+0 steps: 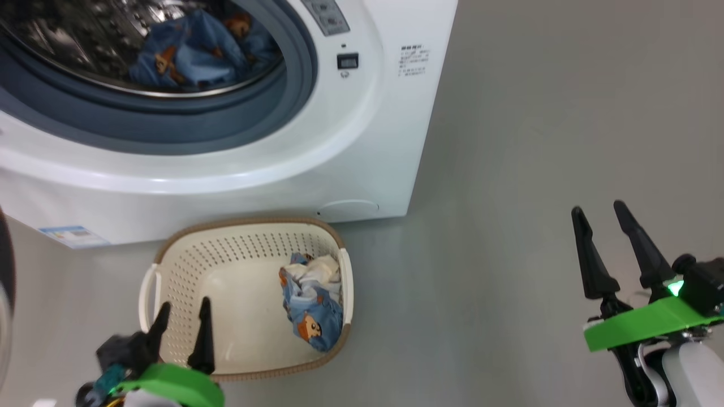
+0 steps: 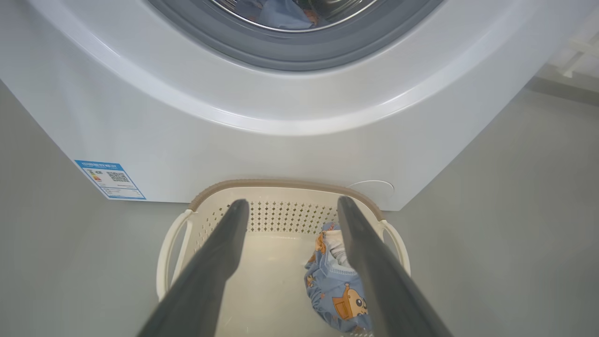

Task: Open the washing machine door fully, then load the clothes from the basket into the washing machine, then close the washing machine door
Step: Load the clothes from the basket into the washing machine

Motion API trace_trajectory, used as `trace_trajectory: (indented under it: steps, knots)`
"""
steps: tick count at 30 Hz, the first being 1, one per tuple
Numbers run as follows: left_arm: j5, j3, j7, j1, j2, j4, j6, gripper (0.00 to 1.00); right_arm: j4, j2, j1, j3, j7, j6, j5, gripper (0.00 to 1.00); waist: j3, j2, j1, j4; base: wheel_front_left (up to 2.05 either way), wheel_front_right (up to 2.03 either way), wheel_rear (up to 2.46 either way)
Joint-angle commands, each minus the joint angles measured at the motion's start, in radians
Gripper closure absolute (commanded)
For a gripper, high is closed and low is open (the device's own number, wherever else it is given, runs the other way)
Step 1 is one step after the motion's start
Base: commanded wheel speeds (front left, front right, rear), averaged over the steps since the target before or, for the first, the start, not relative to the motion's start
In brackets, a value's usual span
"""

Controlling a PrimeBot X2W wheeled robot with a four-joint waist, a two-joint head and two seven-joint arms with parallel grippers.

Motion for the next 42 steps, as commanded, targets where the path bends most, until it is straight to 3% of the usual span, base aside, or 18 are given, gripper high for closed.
trace_trajectory:
  steps: [1,12,19,30,42]
  knots:
    - [-0.01,0.016,-0.006,-0.035,0.012,0.004,-0.005,0.0,-0.027,-0.01,-0.024,0.015,-0.008,0.004,-0.01,0.0,0.051,0.0,0.0,-0.013,0.0,0.0,0.0]
    - [-0.13,-0.204,0.0,-0.284,0.018,0.309,-0.006,0.0,-0.044,0.018,-0.126,0.02,-0.008,0.004,-0.009,0.0,0.241,0.0,0.0,-0.057,0.0,0.0,0.0]
    - [-0.265,-0.354,0.089,-0.398,0.058,0.438,-0.007,0.0,-0.049,0.029,-0.186,0.037,-0.008,0.004,-0.008,0.0,0.335,0.0,0.0,-0.102,0.0,0.0,0.0]
    - [-0.48,-0.549,0.233,-0.493,0.146,0.438,-0.007,0.0,-0.061,0.04,-0.237,0.056,-0.008,0.004,-0.009,0.0,0.439,0.0,0.0,-0.154,0.0,0.0,0.0]
    - [-0.655,-0.676,0.305,-0.591,0.234,0.443,-0.007,0.0,-0.071,0.053,-0.27,0.079,-0.008,0.004,-0.003,0.0,0.52,0.0,0.0,-0.192,0.0,0.0,0.0]
